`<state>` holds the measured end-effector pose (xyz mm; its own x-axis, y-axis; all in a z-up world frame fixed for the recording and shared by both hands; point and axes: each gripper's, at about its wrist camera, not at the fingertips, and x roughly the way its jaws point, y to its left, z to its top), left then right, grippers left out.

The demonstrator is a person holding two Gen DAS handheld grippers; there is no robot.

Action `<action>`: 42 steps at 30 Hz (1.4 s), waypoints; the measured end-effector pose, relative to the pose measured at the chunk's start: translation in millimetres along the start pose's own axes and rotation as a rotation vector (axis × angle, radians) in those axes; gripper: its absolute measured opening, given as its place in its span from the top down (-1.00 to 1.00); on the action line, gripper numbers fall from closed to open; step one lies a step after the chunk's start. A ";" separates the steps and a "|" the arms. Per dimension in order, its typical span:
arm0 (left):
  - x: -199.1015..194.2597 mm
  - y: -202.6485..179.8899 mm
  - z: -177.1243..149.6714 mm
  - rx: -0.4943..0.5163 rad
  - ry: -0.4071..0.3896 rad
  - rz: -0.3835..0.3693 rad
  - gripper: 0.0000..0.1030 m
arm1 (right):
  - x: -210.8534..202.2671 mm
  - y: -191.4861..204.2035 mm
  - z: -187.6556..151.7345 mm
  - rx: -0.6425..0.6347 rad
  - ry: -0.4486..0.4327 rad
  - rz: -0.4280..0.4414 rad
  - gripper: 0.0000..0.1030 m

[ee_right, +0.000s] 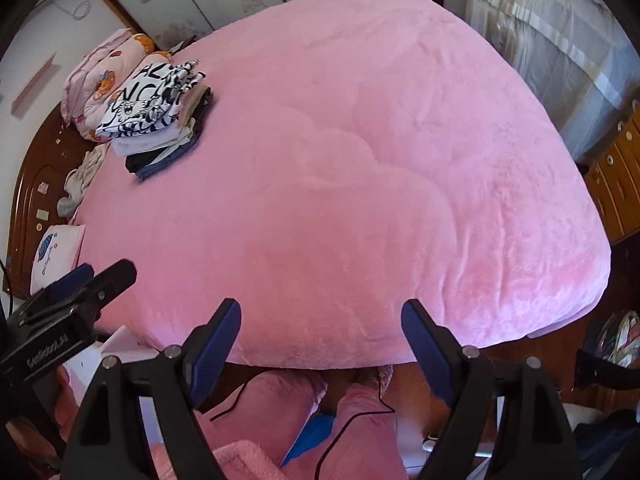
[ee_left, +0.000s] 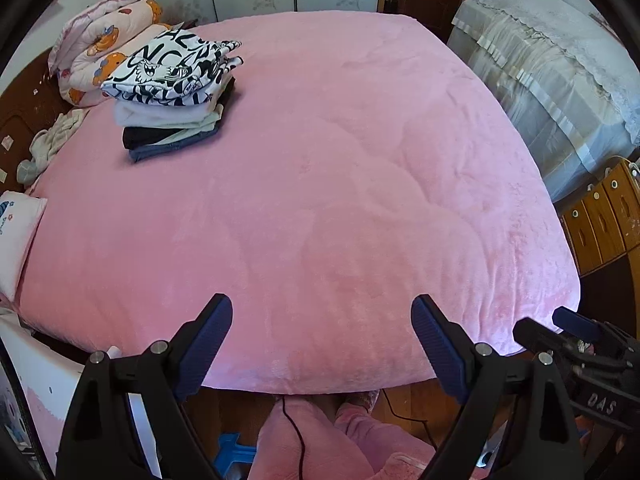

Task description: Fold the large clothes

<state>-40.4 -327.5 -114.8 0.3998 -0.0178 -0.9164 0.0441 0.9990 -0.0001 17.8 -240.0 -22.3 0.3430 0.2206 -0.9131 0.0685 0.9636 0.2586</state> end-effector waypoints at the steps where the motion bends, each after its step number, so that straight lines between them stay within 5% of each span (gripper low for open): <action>1: -0.2 -2.1 2.4 0.000 -0.005 0.006 -0.75 | -4.3 1.5 0.8 -0.015 -0.008 0.000 -0.61; 11: -25.9 -18.6 -0.9 -0.006 -0.085 0.073 -0.77 | -38.0 17.4 13.9 -0.123 -0.087 0.005 -0.61; 16: -40.8 -9.2 -3.1 -0.049 -0.142 0.081 -0.99 | -31.9 17.9 13.0 -0.133 -0.059 -0.013 -0.64; 19: -40.1 -6.1 -6.8 -0.069 -0.132 0.069 -0.99 | -30.7 14.1 11.6 -0.123 -0.052 -0.013 -0.94; 42: -27.4 -3.0 -15.1 -0.098 -0.065 0.052 -0.99 | -35.4 13.9 4.0 -0.139 -0.050 -0.029 -0.97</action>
<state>-65.3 -329.3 -95.7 0.4579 0.0352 -0.8883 -0.0665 0.9978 0.0052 10.4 -235.1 14.8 0.3892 0.1879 -0.9018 -0.0506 0.9818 0.1828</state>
